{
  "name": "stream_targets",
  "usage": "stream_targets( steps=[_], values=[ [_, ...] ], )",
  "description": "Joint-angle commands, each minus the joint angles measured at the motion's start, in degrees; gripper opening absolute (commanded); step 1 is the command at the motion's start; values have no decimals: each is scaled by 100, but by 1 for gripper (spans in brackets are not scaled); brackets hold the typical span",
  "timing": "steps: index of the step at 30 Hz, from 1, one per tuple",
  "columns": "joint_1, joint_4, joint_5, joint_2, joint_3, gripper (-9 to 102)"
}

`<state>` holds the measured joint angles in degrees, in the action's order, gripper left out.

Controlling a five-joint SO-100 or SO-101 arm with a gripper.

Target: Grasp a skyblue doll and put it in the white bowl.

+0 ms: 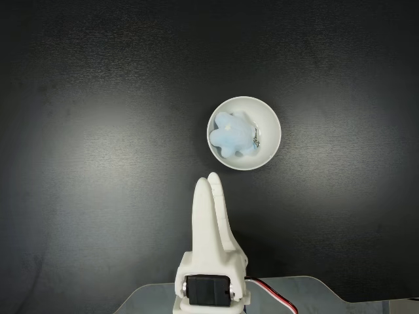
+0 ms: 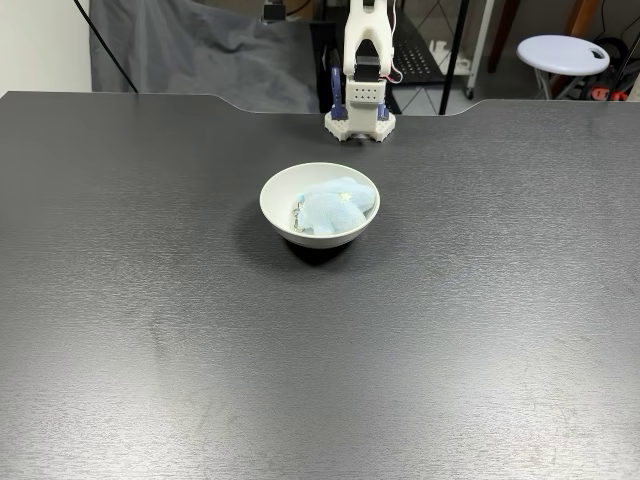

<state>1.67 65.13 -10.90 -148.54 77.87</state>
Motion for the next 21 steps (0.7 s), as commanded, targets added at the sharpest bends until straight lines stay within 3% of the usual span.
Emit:
stream_targets(
  steps=[1, 7, 21],
  values=[
    [-343, 44, 62, -9, 97, -2],
    [-343, 369, 53, -457, 2312, -1],
    [-360, 290, -26, -4342, 6636, -1]
  ],
)
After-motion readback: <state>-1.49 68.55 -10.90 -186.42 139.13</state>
